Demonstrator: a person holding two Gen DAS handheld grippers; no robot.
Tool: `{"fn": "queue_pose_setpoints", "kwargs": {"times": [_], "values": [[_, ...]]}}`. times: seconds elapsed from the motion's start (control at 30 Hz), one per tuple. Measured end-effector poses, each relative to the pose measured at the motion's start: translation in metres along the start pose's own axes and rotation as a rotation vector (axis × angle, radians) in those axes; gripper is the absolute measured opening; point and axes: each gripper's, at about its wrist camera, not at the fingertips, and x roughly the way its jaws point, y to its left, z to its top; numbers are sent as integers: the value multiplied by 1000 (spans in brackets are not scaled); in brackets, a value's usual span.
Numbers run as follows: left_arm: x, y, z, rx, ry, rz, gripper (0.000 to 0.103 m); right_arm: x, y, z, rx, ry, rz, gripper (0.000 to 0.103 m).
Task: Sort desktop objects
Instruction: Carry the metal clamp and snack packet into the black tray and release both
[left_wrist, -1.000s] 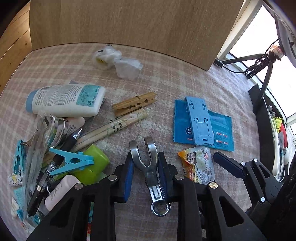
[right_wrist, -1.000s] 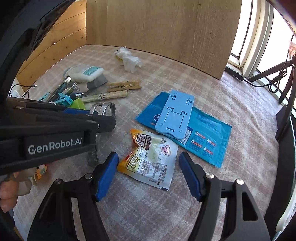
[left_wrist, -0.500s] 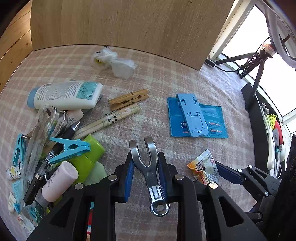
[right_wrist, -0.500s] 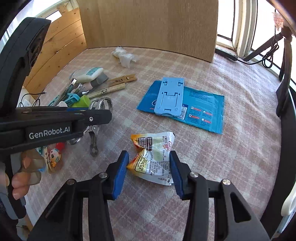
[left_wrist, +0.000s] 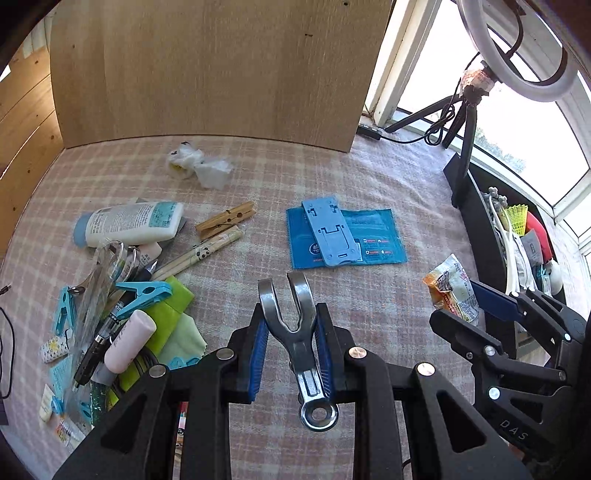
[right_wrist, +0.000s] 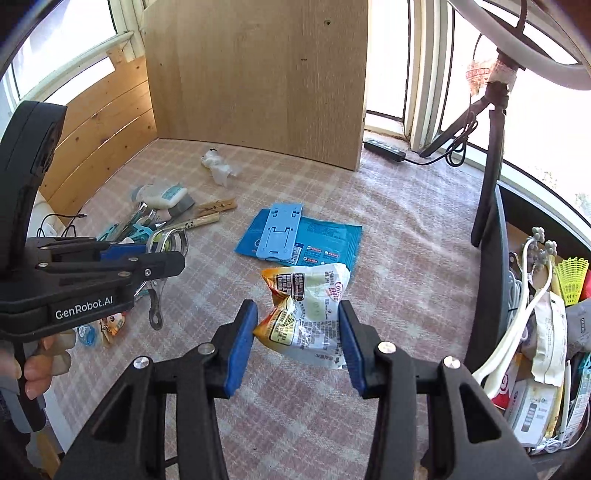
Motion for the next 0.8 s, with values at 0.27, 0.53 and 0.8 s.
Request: {"fn": "queue_pose_setpoints", "kwargs": {"times": [0.27, 0.53, 0.8], "values": [[-24, -59, 1, 100, -42, -49, 23, -43, -59, -9, 108, -70, -74, 43], [-33, -143, 13, 222, -73, -122, 23, -81, -151, -36, 259, -116, -185, 43], [-16, -252, 19, 345, -59, -230, 23, -112, -245, -73, 371, -123, -324, 43]]}}
